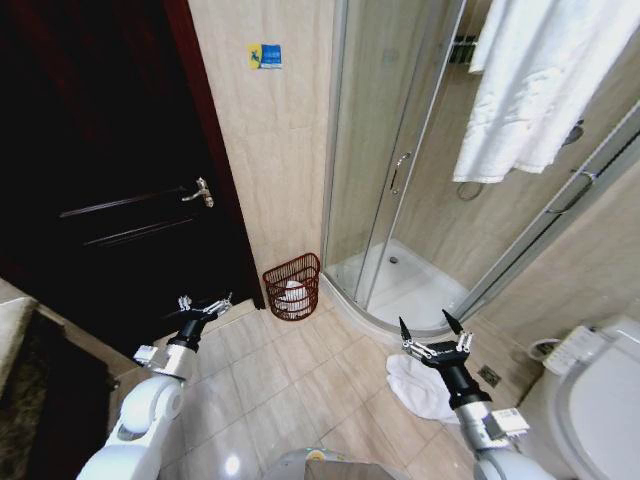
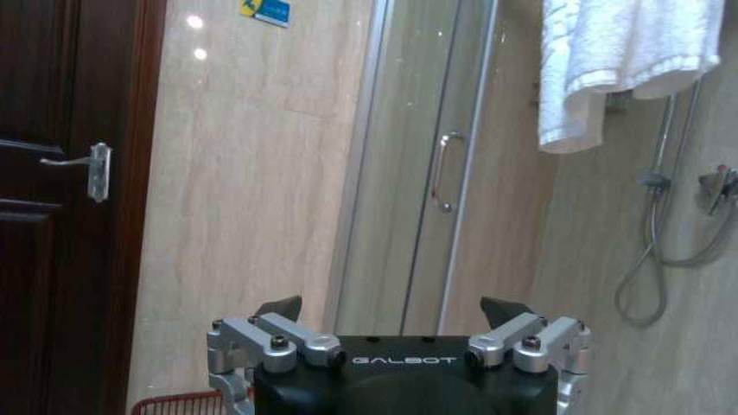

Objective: Discard the used towel into the hamper.

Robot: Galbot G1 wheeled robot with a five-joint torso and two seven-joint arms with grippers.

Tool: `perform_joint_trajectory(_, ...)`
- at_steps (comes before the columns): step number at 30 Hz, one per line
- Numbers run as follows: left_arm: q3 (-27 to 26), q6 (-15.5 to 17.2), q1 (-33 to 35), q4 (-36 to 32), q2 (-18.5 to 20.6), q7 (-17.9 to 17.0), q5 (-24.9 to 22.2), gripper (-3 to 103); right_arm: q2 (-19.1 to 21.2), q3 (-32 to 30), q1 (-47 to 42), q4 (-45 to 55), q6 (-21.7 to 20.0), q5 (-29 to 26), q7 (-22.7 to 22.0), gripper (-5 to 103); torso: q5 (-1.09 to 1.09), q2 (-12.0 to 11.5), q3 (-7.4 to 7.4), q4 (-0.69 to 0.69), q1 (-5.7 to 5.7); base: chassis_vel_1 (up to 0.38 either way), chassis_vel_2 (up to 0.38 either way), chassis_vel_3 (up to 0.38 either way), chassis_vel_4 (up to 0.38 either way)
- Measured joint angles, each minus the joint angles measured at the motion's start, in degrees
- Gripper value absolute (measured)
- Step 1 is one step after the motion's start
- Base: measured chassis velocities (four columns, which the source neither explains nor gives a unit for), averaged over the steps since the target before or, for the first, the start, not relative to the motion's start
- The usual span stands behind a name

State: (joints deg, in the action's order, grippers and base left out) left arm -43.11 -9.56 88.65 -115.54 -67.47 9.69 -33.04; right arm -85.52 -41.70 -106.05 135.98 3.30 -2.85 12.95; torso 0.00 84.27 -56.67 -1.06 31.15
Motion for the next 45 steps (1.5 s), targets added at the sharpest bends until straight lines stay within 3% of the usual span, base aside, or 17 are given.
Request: perform_joint_trajectory(45, 0.02, 0.06, 0.25, -0.40, -0.52, 0.33, 0.04, 100, 0.39, -0.53, -0.18, -0.29, 0.21, -0.47, 0.19, 100, 0.01, 0.01, 0.00, 0.00, 0.00, -0.093, -0.096, 0.096, 0.097)
